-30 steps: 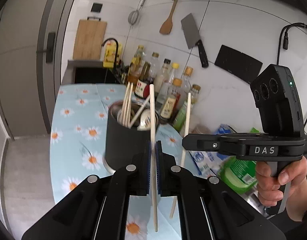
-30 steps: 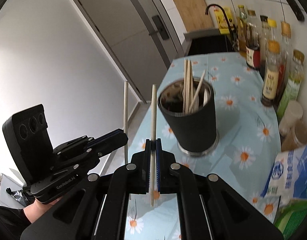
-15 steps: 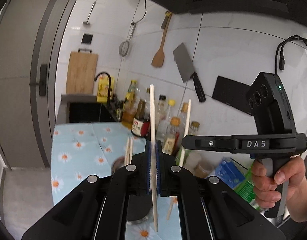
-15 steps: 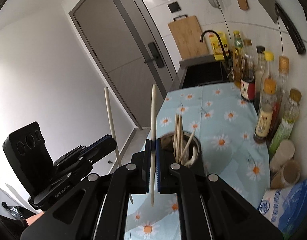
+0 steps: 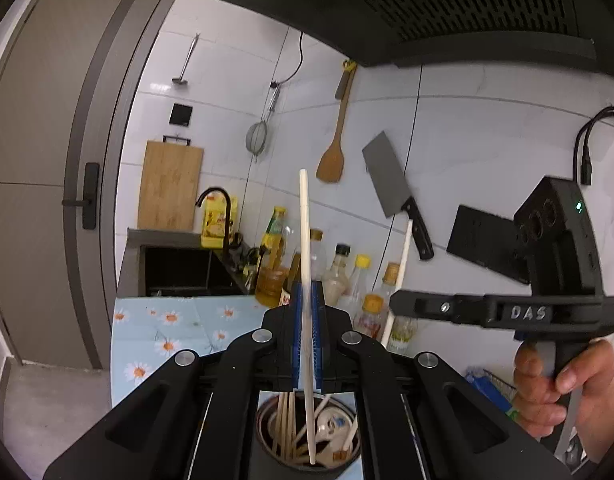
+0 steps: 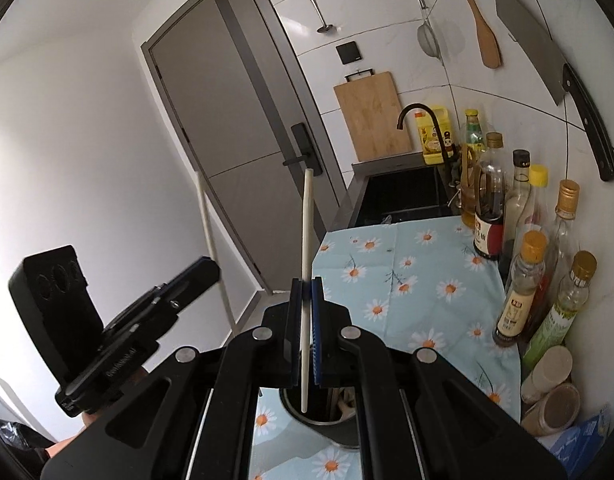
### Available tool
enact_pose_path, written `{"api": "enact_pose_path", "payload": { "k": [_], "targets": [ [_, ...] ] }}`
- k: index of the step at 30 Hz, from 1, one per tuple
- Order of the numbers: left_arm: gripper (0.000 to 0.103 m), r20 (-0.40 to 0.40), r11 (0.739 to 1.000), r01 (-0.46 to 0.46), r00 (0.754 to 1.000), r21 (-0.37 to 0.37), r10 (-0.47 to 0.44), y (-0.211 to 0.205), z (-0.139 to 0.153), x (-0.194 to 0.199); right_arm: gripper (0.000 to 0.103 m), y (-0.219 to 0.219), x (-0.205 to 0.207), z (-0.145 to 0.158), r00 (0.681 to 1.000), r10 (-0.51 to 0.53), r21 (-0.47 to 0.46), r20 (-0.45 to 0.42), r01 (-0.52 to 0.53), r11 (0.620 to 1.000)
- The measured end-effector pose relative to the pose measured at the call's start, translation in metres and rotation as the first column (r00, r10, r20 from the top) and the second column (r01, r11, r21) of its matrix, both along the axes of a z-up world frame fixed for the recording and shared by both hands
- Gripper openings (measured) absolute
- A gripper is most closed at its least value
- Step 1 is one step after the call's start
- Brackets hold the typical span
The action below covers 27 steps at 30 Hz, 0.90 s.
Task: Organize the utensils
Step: 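Open both grippers to drop the chopsticks into the holder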
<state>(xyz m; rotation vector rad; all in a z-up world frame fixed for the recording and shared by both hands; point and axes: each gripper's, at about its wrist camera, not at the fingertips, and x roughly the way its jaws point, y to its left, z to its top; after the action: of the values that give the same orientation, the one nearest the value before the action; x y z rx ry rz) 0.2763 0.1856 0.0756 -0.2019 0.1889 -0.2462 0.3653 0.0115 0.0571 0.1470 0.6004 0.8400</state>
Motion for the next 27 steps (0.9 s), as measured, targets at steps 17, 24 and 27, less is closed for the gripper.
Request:
{"api": "enact_pose_path", "payload": {
  "k": [17,24,27],
  "targets": [
    [0.004,-0.080,1.000,0.028,0.996,-0.001,-0.028,-0.004,-0.053,0.035,0.006,0.015,0.018,-0.057,0.996,-0.011,-0.068,-0.090,0.005,0.998],
    [0.005,-0.167,0.999,0.029,0.985,-0.029,-0.034,-0.005,-0.067,0.039,0.024,0.017,0.015,-0.067,0.993,-0.004,-0.076,-0.120,-0.005,0.997],
    [0.005,-0.189,0.999,0.023,0.981,-0.044,-0.031,-0.002,-0.069,0.039,0.029,0.013,0.014,-0.065,0.993,-0.016,-0.065,-0.121,0.008,0.998]
  ]
}}
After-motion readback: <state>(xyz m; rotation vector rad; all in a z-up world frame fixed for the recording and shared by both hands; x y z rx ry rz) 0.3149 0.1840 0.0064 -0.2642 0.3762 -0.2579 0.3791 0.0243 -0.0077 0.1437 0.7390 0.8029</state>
